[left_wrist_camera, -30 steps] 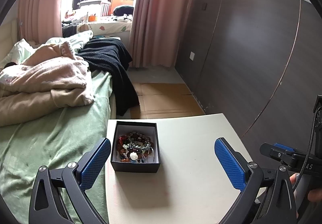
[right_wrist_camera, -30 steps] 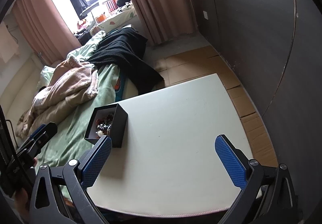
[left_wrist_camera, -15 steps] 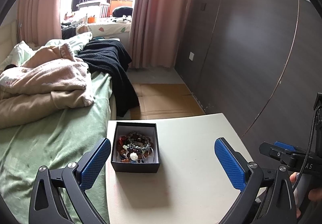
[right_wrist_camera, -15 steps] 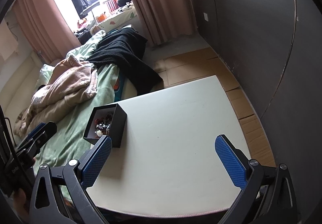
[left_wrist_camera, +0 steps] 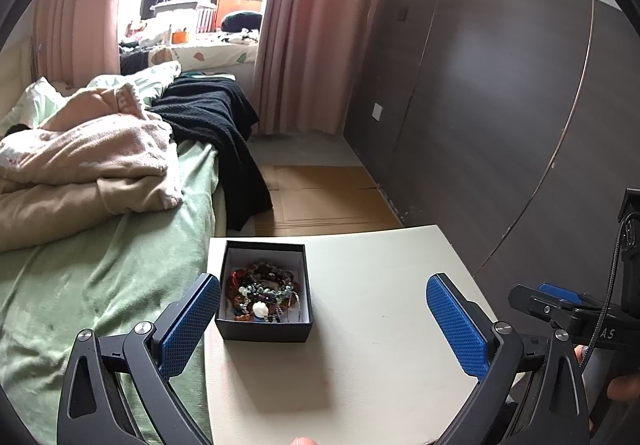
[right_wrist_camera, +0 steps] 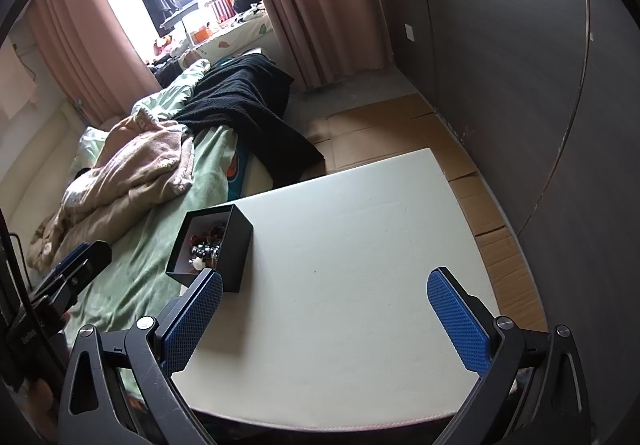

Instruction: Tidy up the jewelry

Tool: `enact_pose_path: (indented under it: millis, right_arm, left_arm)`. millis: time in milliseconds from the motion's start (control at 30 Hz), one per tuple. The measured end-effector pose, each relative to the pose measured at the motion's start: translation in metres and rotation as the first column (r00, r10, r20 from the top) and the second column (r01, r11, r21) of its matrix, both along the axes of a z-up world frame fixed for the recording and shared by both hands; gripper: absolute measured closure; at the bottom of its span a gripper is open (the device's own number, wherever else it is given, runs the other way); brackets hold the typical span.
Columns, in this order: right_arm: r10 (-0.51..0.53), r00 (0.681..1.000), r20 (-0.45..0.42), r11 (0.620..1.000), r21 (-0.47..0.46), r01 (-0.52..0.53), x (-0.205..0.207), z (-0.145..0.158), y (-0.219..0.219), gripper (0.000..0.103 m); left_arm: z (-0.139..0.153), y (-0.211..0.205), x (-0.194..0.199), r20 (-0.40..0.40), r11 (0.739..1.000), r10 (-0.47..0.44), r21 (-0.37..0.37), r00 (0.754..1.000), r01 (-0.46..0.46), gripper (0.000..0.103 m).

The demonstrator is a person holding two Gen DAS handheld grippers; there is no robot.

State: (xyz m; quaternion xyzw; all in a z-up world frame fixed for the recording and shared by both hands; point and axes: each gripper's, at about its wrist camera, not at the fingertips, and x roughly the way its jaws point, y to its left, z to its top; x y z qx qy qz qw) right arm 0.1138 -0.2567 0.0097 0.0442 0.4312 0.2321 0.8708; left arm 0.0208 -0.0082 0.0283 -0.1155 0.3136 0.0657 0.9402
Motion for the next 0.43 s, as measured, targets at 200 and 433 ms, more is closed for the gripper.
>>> enact_pose_path:
  millis: [200, 433]
  right_arm:
    - [0.000, 1.000, -0.002, 1.000, -0.002, 0.000, -0.0001, -0.0014, 0.0003, 0.000]
    - [-0.001, 1.000, -0.007, 1.000, -0.005, 0.001, 0.0007, -0.0042, 0.0002, 0.000]
  left_arm:
    - [0.0005, 0.0000, 0.0004, 0.004, 1.000, 0.007, 0.007, 1.000, -0.007, 0.000]
    - [0.0007, -0.0019, 0.0005, 0.009, 1.000, 0.012, 0.022, 1.000, -0.012, 0.000]
